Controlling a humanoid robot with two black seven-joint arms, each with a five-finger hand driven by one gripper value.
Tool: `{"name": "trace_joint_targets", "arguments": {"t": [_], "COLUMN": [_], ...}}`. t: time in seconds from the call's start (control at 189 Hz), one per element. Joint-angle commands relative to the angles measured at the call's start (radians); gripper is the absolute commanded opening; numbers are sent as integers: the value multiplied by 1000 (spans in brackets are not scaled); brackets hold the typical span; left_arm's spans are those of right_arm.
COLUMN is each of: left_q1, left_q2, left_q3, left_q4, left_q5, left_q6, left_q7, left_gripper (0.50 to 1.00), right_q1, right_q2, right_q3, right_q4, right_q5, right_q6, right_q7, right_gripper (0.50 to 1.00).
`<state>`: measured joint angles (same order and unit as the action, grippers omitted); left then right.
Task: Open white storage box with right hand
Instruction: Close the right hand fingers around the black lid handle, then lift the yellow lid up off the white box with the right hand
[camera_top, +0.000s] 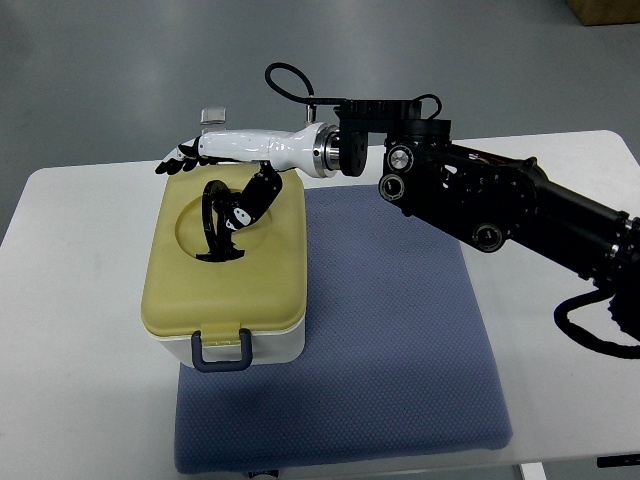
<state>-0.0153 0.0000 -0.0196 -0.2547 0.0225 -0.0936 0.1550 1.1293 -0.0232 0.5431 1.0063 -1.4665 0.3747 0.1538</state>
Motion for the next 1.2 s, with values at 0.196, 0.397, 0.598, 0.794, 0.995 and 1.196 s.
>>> {"name": "trace_joint_targets", "arguments": {"t": [0.196, 0.397, 0.598, 0.794, 0.995, 1.196], "left_q1": [0, 0, 0, 0, 0, 0], "left_q2": [0, 0, 0, 0, 0, 0], "left_q3": [1, 3, 3, 3, 1, 1], "left_q4": [0, 0, 0, 2, 2, 2], "left_q5": [0, 0, 0, -1, -1, -1], "left_q6": [0, 0, 0, 0, 0, 0], "left_q7": [0, 0, 0, 0, 0, 0], "left_gripper": [1000, 1000, 1000, 1000, 1000, 1000], "right_q1": [-6, -5, 27, 115, 135, 121], "right_q2": [2, -1, -15, -86, -236, -462], "right_q3": [0, 5, 15, 78, 186, 167], "right_q4": [0, 0, 8, 18, 28, 29], "right_q5": [0, 0, 9, 21, 26, 26], "right_q6": [-16, -22, -2, 93, 236, 236], "right_q7": [9, 17, 17, 18, 30, 79], "right_gripper": [552, 500, 500, 500, 500, 500]}}
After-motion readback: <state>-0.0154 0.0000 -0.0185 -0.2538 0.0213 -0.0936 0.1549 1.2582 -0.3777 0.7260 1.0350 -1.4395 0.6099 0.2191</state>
